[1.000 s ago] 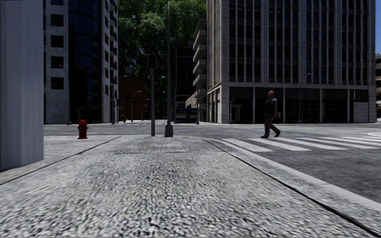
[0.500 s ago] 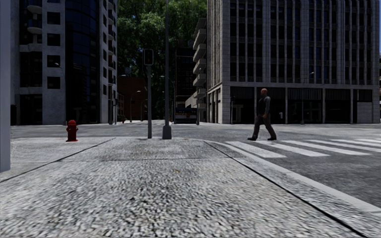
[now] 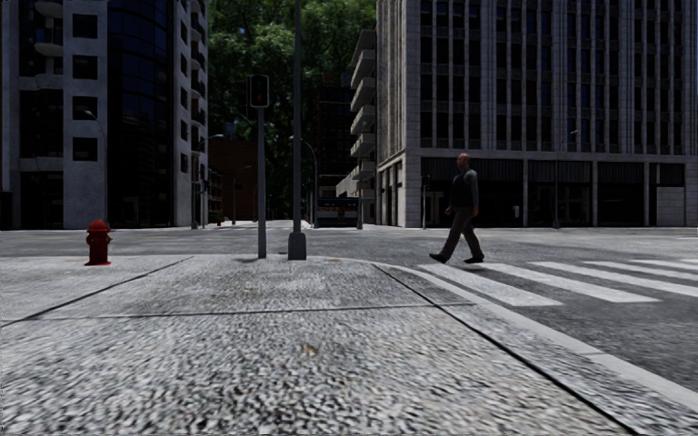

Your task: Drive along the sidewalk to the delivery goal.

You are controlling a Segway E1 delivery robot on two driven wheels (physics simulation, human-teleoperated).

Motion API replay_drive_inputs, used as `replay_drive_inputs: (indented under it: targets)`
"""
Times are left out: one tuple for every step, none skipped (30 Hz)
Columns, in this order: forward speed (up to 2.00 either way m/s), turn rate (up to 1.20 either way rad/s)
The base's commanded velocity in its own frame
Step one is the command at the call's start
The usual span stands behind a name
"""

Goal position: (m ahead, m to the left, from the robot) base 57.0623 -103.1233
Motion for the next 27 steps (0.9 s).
replay_drive_inputs:
  targets:
    - [1.57, -0.18]
    - [1.57, -0.18]
    - [1.57, -0.18]
    - [1.57, -0.18]
    - [1.58, -0.18]
    - [1.59, -0.18]
    - [1.61, -0.18]
    - [1.63, -0.18]
    - [1.65, -0.18]
    - [1.65, -0.18]
    - [1.65, -0.18]
    - [1.68, -0.18]
    - [1.75, -0.18]
    - [1.78, -0.18]
    - [1.78, -0.18]
    - [1.78, -0.18]
    - [1.78, -0.19]
    - [1.78, -0.22]
    - [1.78, -0.22]
    - [1.78, -0.30]
    - [1.78, -0.39]
    - [1.78, -0.41]
    - [1.78, -0.41]
    - [1.78, -0.42]
    - [1.78, -0.42]
    - [1.78, -0.42]
    - [1.78, -0.42]
